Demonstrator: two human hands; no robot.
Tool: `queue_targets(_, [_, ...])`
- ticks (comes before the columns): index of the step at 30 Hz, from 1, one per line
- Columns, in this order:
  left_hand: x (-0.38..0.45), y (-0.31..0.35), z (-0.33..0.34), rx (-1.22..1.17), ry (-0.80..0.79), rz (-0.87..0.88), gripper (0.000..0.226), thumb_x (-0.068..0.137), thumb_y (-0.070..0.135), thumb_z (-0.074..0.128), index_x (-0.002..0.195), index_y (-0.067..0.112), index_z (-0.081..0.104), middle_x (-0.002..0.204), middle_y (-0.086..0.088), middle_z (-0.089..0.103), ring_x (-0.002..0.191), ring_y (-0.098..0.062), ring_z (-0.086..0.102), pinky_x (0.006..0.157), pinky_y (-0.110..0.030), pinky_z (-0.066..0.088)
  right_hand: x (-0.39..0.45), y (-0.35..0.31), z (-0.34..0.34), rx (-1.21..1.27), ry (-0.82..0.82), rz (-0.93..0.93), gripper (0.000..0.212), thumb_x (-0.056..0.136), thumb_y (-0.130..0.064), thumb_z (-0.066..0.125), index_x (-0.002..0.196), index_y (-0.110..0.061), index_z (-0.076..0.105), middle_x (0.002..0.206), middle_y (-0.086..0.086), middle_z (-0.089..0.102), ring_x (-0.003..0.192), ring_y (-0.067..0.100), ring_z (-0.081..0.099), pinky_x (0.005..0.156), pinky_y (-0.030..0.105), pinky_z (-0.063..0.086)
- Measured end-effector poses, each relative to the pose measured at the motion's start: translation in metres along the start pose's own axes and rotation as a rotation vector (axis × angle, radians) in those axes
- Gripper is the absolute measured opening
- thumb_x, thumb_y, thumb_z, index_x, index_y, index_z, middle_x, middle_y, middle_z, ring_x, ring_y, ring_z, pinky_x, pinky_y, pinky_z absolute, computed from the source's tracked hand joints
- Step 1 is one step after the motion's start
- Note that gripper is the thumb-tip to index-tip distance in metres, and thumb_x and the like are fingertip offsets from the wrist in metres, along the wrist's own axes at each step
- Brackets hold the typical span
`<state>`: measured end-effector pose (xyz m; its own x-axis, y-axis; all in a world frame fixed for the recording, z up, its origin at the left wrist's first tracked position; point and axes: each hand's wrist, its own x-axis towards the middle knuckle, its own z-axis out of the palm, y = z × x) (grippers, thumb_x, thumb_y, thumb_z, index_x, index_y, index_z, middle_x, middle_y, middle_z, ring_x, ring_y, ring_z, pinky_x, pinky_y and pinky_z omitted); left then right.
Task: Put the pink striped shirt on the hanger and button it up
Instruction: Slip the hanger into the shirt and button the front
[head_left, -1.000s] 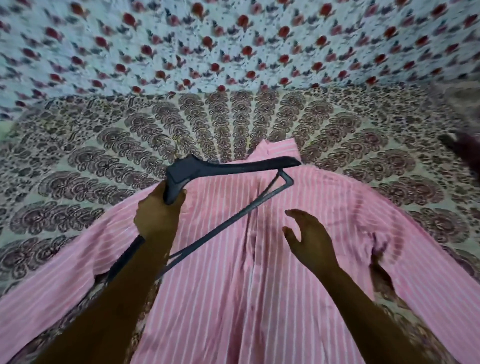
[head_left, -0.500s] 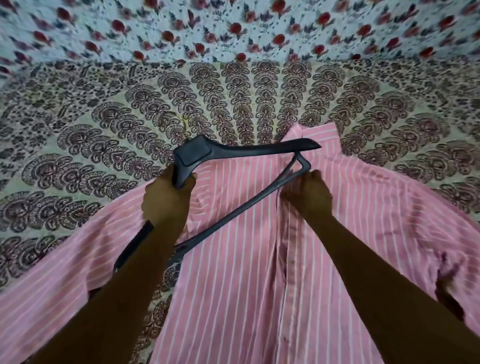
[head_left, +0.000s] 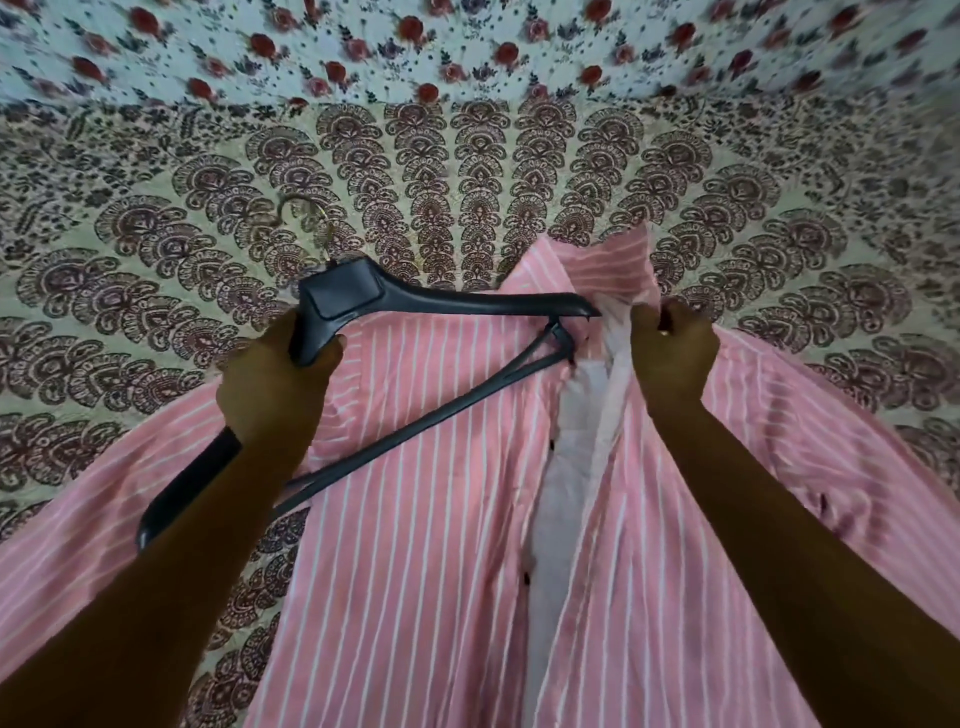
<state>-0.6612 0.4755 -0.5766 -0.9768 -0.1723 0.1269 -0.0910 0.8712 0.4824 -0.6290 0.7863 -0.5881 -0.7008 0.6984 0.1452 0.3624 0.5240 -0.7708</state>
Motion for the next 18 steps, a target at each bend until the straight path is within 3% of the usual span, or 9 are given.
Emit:
queue_targets(4, [-0.002,0.044,0.029,-0.033,-0.078,0.061,0.036,0.084,0.038,0.063,0.114,0.018,0.061,0.096,-0.021,0.068,0.087,-0.042,0.061,0.064,-0.035,0.039,0.003,-0.004,0.001,-0.038,-0.097,-0.146,0.027,0.088,-0.03,0.052,0.083,-0.007,0.067,0.079,0.017,0.068,0.073,0.033,0.062,0.061,0.032,0.04])
queue_targets(7, [-0.001,0.085,0.057,-0.062,-0.155,0.102,0.037,0.083,0.037,0.063,0.116,0.02,0.06,0.099,-0.02,0.067,0.092,-0.041,0.06,0.064,-0.032,0.032,0.005,-0.013,0.005,-0.112,-0.109,-0.306,0.029,0.087,-0.033,0.047,0.068,-0.015,0.059,0.07,0.015,0.062,0.069,0.035,0.058,0.062,0.036,0.041])
queue_targets(9, [0.001,0.11,0.076,-0.078,-0.199,0.133,0.036,0.082,0.038,0.064,0.114,0.021,0.061,0.101,-0.018,0.067,0.094,-0.039,0.061,0.065,-0.031,0.033,0.011,-0.016,0.005,-0.134,-0.123,-0.429,0.027,0.084,-0.033,0.047,0.064,-0.018,0.057,0.07,0.012,0.063,0.077,0.036,0.057,0.071,0.04,0.041])
queue_targets(12, [0.0,0.145,0.098,-0.064,-0.266,0.179,0.035,0.082,0.038,0.062,0.113,0.022,0.061,0.103,-0.017,0.067,0.096,-0.038,0.061,0.066,-0.032,0.035,0.021,-0.01,0.006,-0.076,-0.209,-0.425,0.031,0.082,-0.038,0.047,0.087,-0.018,0.072,0.098,0.002,0.07,0.107,0.03,0.051,0.092,0.041,0.033])
queue_targets(15, [0.003,0.164,0.111,-0.042,-0.309,0.201,0.036,0.082,0.039,0.061,0.115,0.024,0.061,0.104,-0.016,0.066,0.098,-0.038,0.061,0.07,-0.034,0.042,0.035,0.011,-0.002,-0.012,-0.148,-0.425,0.042,0.08,-0.037,0.037,0.102,-0.019,0.068,0.109,0.003,0.066,0.106,0.028,0.056,0.095,0.04,0.037])
queue_targets(18, [0.011,0.166,0.119,-0.084,-0.365,0.241,0.034,0.079,0.037,0.064,0.112,0.026,0.063,0.098,-0.015,0.068,0.094,-0.036,0.062,0.071,-0.037,0.048,0.056,0.045,-0.01,-0.275,-0.138,-0.356,0.057,0.075,-0.038,0.037,0.125,-0.015,0.054,0.115,0.011,0.062,0.109,0.032,0.054,0.094,0.04,0.038])
